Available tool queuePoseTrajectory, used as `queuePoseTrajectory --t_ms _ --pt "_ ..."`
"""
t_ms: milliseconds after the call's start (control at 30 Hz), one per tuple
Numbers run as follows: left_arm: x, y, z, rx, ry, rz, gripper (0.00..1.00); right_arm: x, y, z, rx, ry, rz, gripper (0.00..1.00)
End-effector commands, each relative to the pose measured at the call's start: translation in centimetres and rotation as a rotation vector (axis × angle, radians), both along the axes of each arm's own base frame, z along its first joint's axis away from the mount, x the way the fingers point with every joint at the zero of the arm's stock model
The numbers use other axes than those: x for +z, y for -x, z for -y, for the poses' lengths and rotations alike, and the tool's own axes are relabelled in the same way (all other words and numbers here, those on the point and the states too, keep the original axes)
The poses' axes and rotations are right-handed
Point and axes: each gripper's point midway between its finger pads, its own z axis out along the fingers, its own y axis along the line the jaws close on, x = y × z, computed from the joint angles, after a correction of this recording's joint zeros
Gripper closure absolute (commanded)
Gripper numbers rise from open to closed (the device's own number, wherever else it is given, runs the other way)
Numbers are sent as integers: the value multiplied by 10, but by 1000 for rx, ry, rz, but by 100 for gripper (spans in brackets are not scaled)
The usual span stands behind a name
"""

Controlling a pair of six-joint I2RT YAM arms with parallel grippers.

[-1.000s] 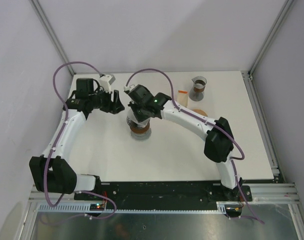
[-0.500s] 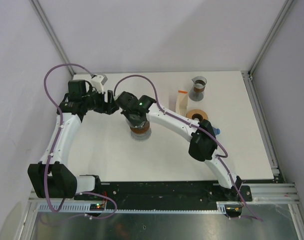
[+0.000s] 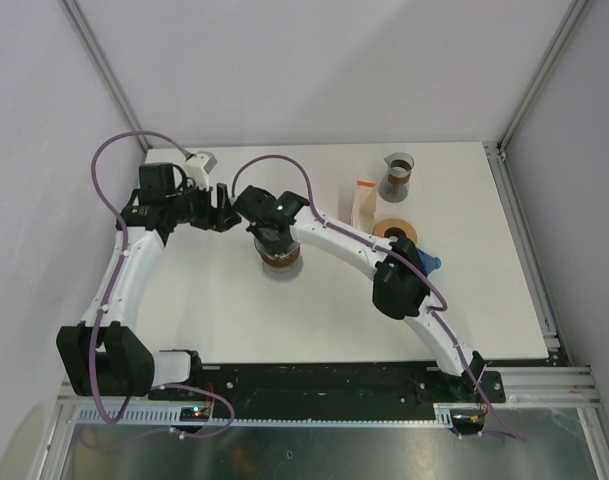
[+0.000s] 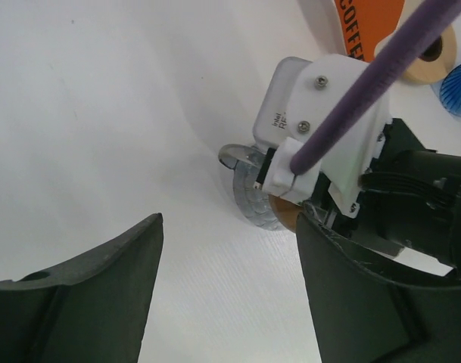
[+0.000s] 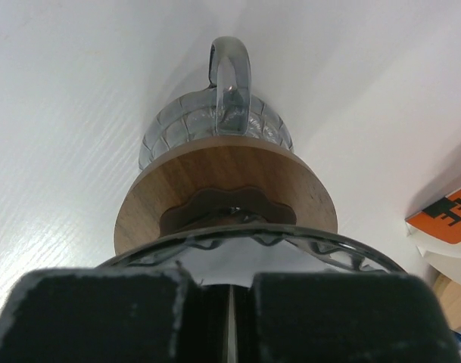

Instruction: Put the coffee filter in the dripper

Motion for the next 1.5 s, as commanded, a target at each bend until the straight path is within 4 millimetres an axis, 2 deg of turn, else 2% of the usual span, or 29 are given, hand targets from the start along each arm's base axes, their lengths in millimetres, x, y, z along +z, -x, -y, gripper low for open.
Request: queuePoseTrajectory --t_ms 0,133,300,467,533,600,767,967,1133,1367,1467 --pt "17 2 4 3 87 21 27 -4 -3 -1 -13 -39 -23 100" --pt "16 8 11 -3 156 -22 33 -3 -5 -2 -20 -53 -30 100" --pt "10 29 27 -64 228 -67 36 14 -6 -6 -17 -94 -15 100" --pt "4 42 38 -84 280 -116 29 26 -5 -9 -13 -134 -10 100" --pt "2 42 38 -76 290 -126 28 28 -5 -11 -10 -149 -18 100" --pt "-4 40 38 -63 295 -141 33 31 -4 -13 -9 -161 -17 100" --pt "-21 41 54 -102 296 -194 48 41 -5 -14 -10 -181 -3 100" --pt "-27 38 61 -118 297 -212 50 53 -6 -12 -3 -193 25 100" --pt "-39 32 57 -83 263 -229 63 57 -6 -13 5 -196 34 100" --pt "-42 28 52 -61 230 -213 70 62 -8 -10 4 -203 43 100" --pt "-45 28 51 -59 220 -214 70 75 -10 -11 6 -233 60 100"
